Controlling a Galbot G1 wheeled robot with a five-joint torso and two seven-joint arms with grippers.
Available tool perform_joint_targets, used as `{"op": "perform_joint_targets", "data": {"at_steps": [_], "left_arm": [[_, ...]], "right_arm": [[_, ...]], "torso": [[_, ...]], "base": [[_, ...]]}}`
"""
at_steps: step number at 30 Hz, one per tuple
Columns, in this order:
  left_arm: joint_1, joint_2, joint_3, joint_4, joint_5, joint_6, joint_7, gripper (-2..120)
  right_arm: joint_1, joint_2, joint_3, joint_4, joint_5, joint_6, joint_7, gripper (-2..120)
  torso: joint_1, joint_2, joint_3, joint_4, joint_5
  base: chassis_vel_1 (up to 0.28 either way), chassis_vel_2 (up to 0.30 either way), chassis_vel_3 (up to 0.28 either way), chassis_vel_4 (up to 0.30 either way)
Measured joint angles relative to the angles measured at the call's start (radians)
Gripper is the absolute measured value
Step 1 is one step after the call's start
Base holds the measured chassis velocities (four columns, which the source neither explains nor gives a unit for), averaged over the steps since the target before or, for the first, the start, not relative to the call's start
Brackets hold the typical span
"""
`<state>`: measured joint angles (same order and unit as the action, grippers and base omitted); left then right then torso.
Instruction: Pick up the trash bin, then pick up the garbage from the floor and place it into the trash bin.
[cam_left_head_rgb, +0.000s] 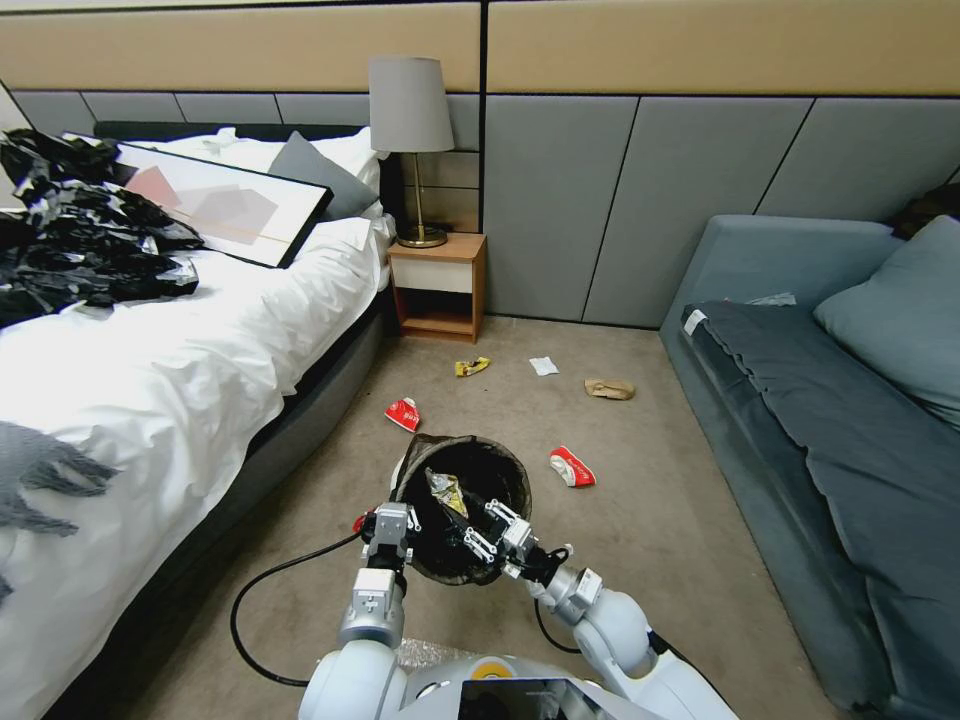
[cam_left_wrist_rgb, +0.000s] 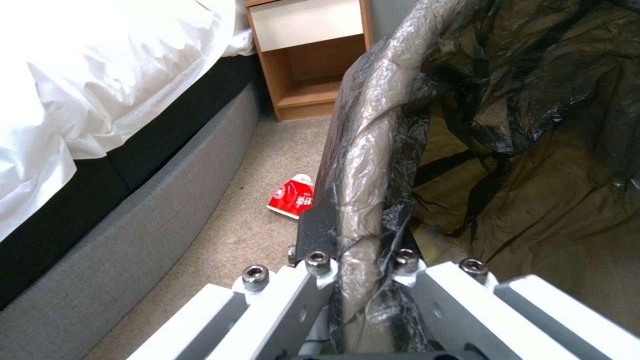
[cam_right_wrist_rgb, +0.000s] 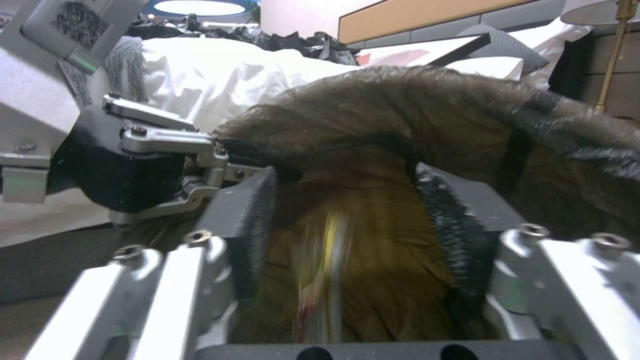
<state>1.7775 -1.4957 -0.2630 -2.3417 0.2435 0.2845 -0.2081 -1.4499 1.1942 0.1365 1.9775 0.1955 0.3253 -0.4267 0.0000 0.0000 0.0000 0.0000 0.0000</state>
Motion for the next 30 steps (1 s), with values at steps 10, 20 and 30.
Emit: {"op": "perform_joint_targets", "data": {"at_steps": [10, 20, 30], "left_arm": [[-0.002, 0.000, 0.001, 0.006, 0.000, -0.001, -0.001, 0], [-0.009, -0.003, -0.005, 0.024, 0.001, -0.005, -0.002, 0], [-0.023, 0.001, -0.025, 0.019, -0.019, -0.007, -0.006, 0]], "right_arm": [[-0.024, 0.017, 0.015, 0.077, -0.014, 0.012, 0.008, 99], [-0.118, 0.121, 0.126, 0.269, -0.090, -0.006, 0.181, 100], [-0.305, 0.272, 0.225, 0.328, -0.206, 0.040, 0.413, 100]], "torso": [[0.000, 0.000, 0.000, 0.0000, 0.0000], [0.000, 0.000, 0.000, 0.0001, 0.0000], [0.000, 0.000, 0.000, -0.0001, -0.0001]], "base": [[0.000, 0.000, 0.000, 0.000], [0.000, 0.000, 0.000, 0.000], [0.000, 0.000, 0.000, 0.000]]}}
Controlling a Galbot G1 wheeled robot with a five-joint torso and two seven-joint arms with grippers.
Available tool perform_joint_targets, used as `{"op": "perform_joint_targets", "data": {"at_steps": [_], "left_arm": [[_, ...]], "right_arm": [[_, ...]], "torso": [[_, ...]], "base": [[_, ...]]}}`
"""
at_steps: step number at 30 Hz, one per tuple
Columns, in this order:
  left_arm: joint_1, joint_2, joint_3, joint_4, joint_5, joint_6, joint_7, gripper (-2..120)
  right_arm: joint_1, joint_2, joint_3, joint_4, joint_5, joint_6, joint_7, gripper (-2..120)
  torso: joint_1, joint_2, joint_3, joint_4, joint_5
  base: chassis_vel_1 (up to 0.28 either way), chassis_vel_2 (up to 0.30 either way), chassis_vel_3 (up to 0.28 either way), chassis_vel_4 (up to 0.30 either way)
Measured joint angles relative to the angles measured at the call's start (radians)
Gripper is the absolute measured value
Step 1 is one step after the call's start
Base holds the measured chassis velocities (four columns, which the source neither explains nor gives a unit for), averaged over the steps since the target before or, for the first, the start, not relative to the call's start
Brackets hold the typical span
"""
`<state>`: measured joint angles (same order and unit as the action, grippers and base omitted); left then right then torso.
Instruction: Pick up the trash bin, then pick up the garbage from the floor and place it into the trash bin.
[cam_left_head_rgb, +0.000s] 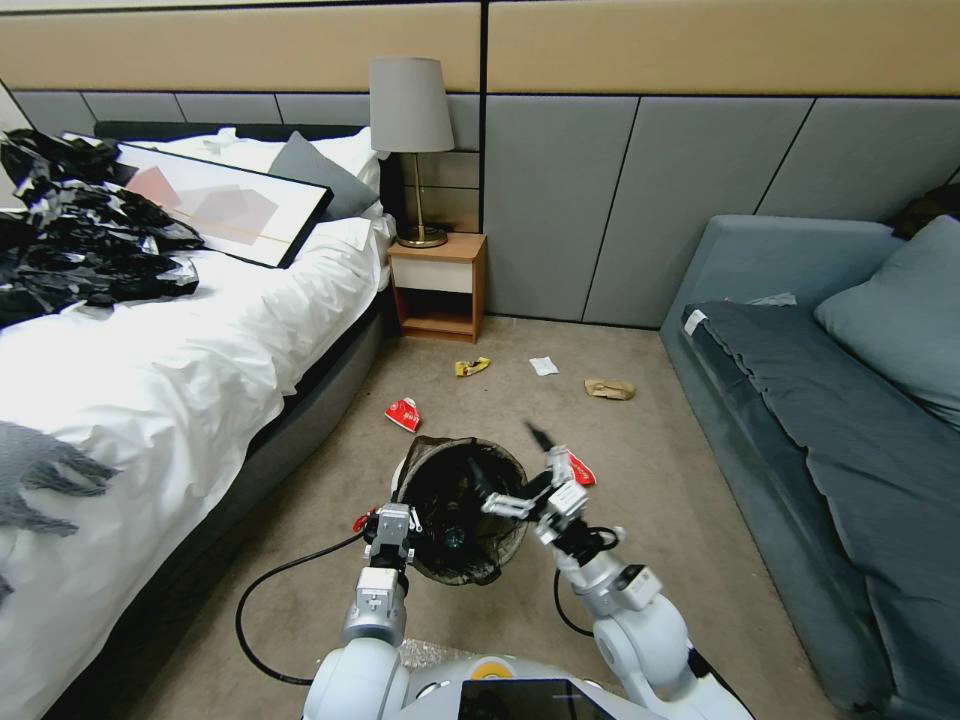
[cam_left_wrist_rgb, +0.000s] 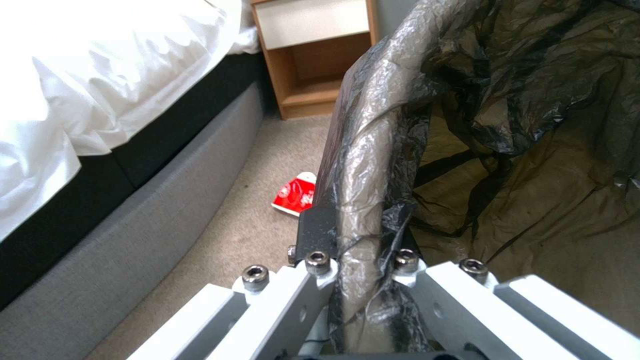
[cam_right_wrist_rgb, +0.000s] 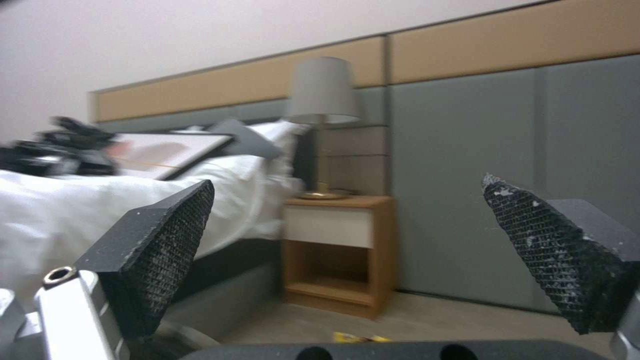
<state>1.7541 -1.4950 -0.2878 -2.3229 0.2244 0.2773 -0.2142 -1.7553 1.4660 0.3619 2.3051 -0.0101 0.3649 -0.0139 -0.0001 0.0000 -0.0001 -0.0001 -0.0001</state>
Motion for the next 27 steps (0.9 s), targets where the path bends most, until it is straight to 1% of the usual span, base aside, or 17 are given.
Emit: {"op": "perform_joint_targets", "data": {"at_steps": [3, 4, 7, 13, 27], "left_arm": [[-0.003, 0.004, 0.002, -0.004, -0.009, 0.000, -0.002, 0], [-0.003, 0.004, 0.002, -0.004, -0.009, 0.000, -0.002, 0], [-0.005, 0.010, 0.003, -0.008, -0.015, 0.000, -0.002, 0], [-0.008, 0.014, 0.006, -0.010, -0.019, 0.000, -0.003, 0], [-0.007, 0.018, 0.006, -0.016, -0.020, 0.000, -0.004, 0]], "right_arm": [[-0.049, 0.054, 0.053, -0.032, -0.015, 0.086, 0.006, 100], [-0.049, 0.054, 0.053, -0.032, -0.015, 0.086, 0.006, 100], [-0.075, 0.074, 0.097, -0.054, -0.004, 0.130, 0.012, 100], [-0.079, 0.081, 0.128, -0.074, 0.019, 0.144, 0.014, 100], [-0.065, 0.077, 0.148, -0.097, 0.035, 0.141, 0.011, 100]], "torso": [[0.000, 0.000, 0.000, -0.0001, 0.0001], [0.000, 0.000, 0.000, -0.0001, 0.0001], [0.000, 0.000, 0.000, 0.0001, 0.0001], [0.000, 0.000, 0.000, 0.0001, 0.0001], [0.000, 0.000, 0.000, 0.0001, 0.0001]], "base": [[0.000, 0.000, 0.000, 0.000], [0.000, 0.000, 0.000, 0.000], [0.000, 0.000, 0.000, 0.000], [0.000, 0.000, 0.000, 0.000], [0.000, 0.000, 0.000, 0.000]]}}
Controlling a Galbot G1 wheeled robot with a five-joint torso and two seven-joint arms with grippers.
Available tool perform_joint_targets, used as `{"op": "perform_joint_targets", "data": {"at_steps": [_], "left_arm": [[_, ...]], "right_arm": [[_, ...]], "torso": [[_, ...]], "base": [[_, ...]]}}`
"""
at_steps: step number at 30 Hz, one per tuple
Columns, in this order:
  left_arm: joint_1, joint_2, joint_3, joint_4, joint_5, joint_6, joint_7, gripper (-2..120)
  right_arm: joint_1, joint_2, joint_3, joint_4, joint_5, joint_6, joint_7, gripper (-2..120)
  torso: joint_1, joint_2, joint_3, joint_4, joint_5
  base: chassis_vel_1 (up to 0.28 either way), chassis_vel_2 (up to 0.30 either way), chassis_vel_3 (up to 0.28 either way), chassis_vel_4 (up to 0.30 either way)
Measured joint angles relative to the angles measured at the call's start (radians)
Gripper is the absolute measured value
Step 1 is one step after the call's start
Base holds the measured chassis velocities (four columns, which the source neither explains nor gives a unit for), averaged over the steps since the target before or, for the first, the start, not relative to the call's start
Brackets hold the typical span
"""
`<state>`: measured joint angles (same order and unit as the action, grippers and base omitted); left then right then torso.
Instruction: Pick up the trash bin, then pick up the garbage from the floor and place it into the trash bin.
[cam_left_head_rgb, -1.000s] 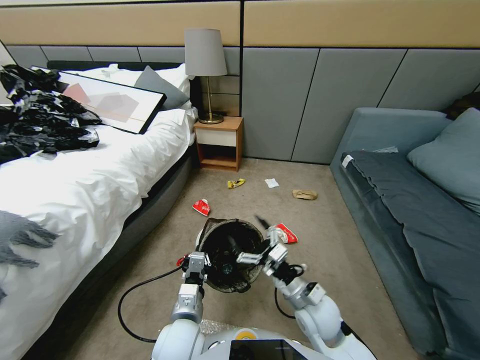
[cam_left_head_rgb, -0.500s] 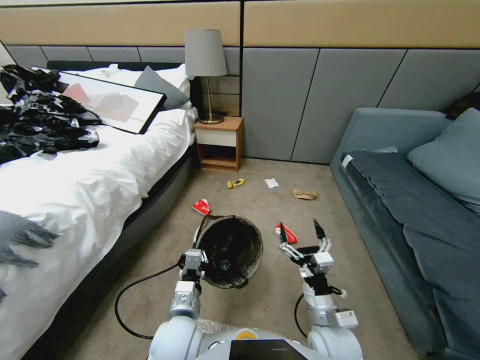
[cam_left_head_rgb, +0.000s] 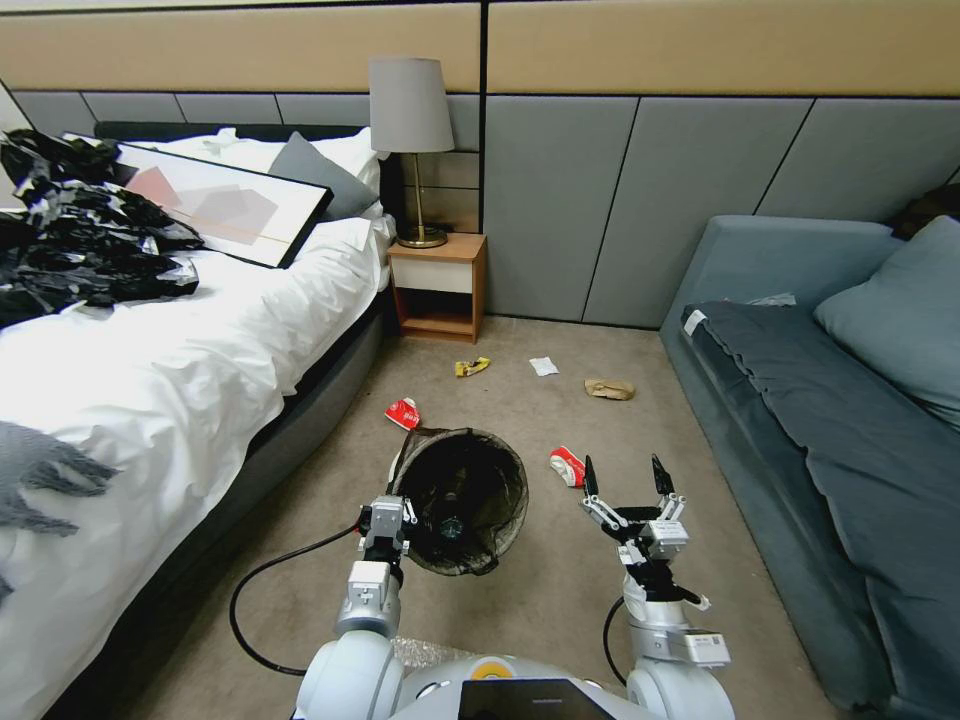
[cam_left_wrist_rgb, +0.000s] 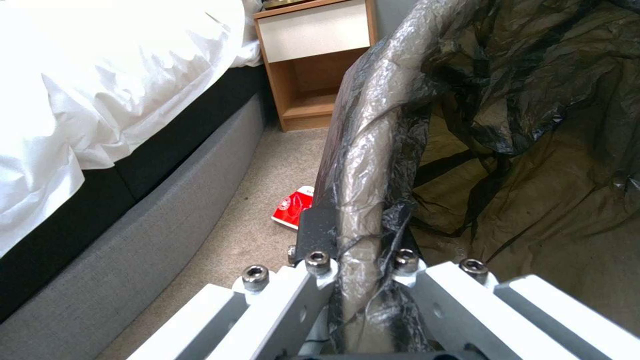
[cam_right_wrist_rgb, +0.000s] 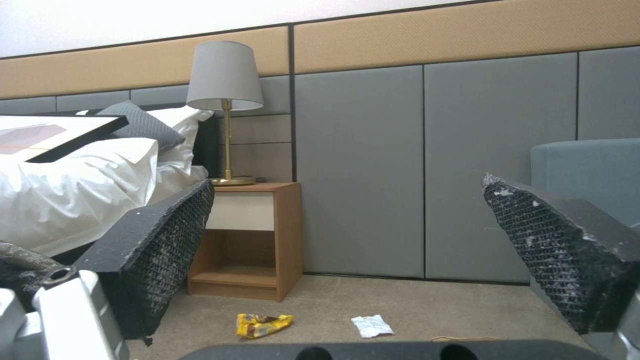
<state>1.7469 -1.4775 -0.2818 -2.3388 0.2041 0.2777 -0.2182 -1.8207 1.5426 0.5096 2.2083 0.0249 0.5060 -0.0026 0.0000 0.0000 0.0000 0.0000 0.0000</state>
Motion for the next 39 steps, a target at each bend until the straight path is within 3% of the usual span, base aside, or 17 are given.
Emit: {"op": "perform_joint_targets", "data": {"at_steps": [16, 39], "left_arm": [[0.002, -0.007, 0.003, -0.002, 0.003, 0.001, 0.000, 0], [0.008, -0.015, -0.003, -0.010, 0.008, 0.003, 0.001, 0]], "right_arm": [[0.025, 0.001, 0.006, -0.014, 0.003, -0.001, -0.009, 100], [0.055, -0.001, 0.005, -0.024, 0.011, -0.011, -0.021, 100]], "torso": [[0.000, 0.000, 0.000, 0.0000, 0.0000], [0.000, 0.000, 0.000, 0.0000, 0.0002]], "base": [[-0.022, 0.025, 0.020, -0.025], [-0.156, 0.154, 0.154, -0.155]]}}
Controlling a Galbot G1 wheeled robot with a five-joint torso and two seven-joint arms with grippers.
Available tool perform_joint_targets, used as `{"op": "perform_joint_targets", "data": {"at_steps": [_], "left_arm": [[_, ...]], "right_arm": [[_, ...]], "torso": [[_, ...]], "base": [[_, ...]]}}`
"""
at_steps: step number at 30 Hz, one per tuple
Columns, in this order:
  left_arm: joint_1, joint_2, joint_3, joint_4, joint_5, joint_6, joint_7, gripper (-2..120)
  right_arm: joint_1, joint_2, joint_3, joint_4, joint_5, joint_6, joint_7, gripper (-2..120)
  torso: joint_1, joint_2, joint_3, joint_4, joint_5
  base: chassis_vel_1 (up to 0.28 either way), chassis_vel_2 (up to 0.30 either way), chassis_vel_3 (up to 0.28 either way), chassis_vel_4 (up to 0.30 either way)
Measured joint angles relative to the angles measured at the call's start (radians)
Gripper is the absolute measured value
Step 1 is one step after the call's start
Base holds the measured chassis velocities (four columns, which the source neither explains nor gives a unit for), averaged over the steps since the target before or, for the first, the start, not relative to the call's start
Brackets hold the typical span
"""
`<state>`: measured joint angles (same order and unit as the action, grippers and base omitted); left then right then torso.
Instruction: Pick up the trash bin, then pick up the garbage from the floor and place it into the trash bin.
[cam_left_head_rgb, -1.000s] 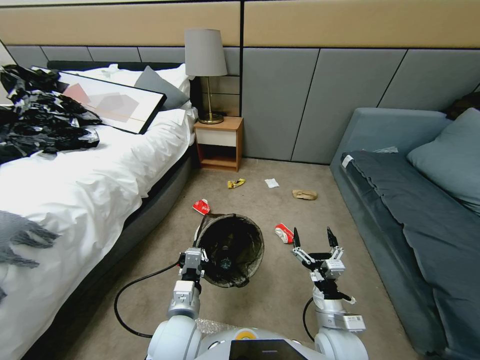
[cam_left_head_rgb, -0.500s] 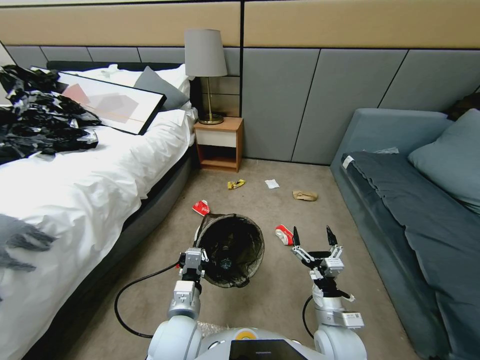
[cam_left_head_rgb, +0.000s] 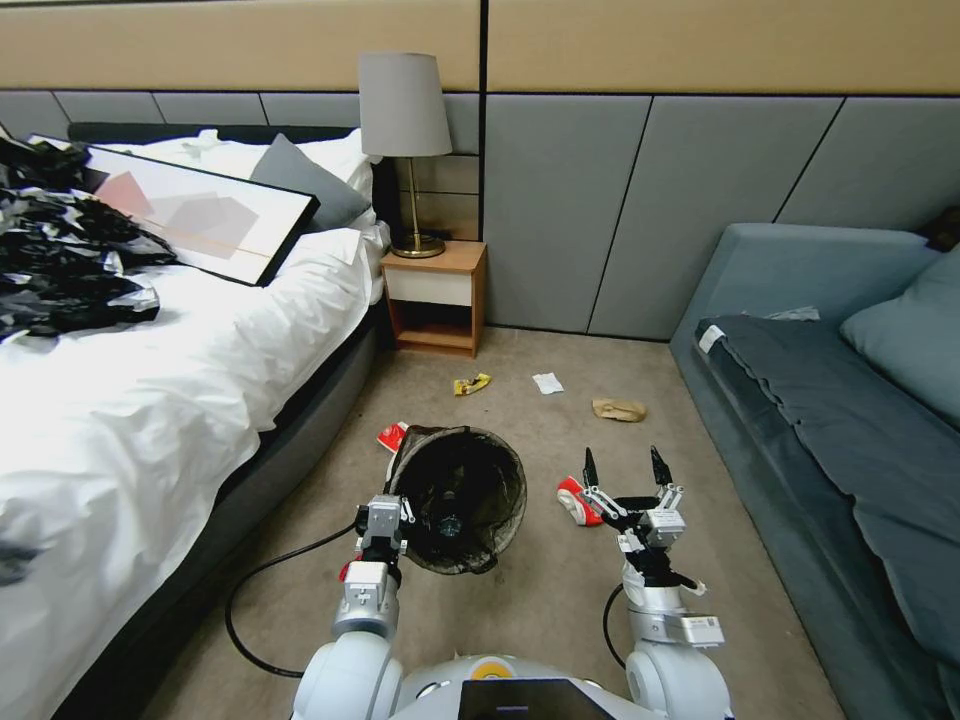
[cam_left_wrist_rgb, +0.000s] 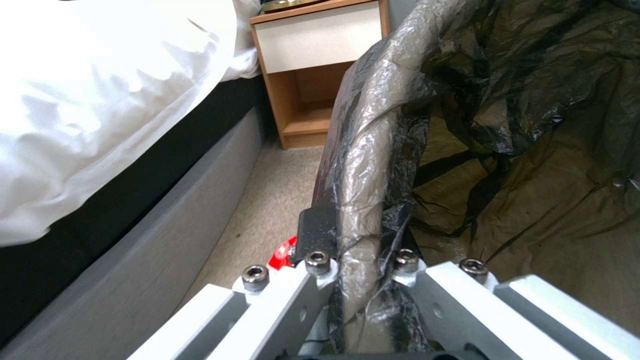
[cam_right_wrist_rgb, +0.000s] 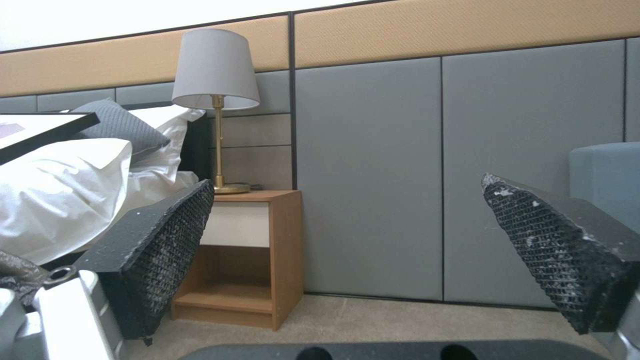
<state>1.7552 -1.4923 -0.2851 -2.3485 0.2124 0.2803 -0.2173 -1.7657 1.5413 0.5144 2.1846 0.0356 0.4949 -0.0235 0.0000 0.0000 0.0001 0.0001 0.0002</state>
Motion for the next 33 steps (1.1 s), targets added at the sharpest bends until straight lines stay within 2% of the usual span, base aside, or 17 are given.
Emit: {"op": "perform_joint_targets", "data": {"at_steps": [7, 16, 24, 33], "left_arm": [[-0.001, -0.001, 0.000, 0.002, 0.000, 0.000, 0.001, 0], [-0.001, 0.001, 0.001, 0.004, 0.000, 0.000, 0.001, 0], [0.005, 0.001, 0.000, 0.004, 0.003, 0.000, 0.001, 0], [0.009, -0.002, -0.001, 0.005, 0.009, 0.000, 0.001, 0]], "right_arm": [[0.021, 0.000, 0.012, -0.019, -0.001, 0.052, -0.061, 100], [0.073, -0.023, 0.031, -0.051, -0.045, 0.051, -0.059, 100], [0.173, -0.125, -0.008, -0.150, -0.068, -0.122, 0.039, 100], [0.215, -0.181, -0.048, -0.243, -0.027, -0.270, 0.050, 100]], "torso": [[0.000, 0.000, 0.000, -0.0001, -0.0002], [0.000, 0.000, 0.000, -0.0002, -0.0001], [0.000, 0.000, 0.000, 0.0001, 0.0000], [0.000, 0.000, 0.000, -0.0001, -0.0001]], "base": [[-0.073, 0.089, 0.081, -0.087], [0.000, 0.000, 0.000, 0.000], [0.000, 0.000, 0.000, 0.000], [0.000, 0.000, 0.000, 0.000]]}}
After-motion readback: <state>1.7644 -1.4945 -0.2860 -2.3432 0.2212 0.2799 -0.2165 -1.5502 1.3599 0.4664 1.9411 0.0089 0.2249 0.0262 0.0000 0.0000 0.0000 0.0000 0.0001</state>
